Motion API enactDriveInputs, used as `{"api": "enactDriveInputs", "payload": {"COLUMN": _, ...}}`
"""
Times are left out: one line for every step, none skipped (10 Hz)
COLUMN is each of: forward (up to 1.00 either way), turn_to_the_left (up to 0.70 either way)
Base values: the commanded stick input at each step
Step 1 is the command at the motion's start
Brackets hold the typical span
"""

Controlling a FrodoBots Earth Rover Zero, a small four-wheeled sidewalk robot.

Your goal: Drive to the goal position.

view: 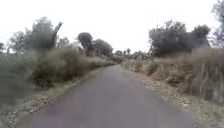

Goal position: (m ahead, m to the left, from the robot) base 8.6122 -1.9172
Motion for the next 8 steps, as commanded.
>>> {"api": "enactDriveInputs", "payload": {"forward": 0.7, "turn_to_the_left": 0.0}}
{"api": "enactDriveInputs", "payload": {"forward": 0.7, "turn_to_the_left": 0.0}}
{"api": "enactDriveInputs", "payload": {"forward": 0.7, "turn_to_the_left": 0.0}}
{"api": "enactDriveInputs", "payload": {"forward": 0.7, "turn_to_the_left": 0.0}}
{"api": "enactDriveInputs", "payload": {"forward": 0.7, "turn_to_the_left": 0.0}}
{"api": "enactDriveInputs", "payload": {"forward": 0.74, "turn_to_the_left": 0.0}}
{"api": "enactDriveInputs", "payload": {"forward": 0.79, "turn_to_the_left": 0.0}}
{"api": "enactDriveInputs", "payload": {"forward": 0.84, "turn_to_the_left": 0.0}}
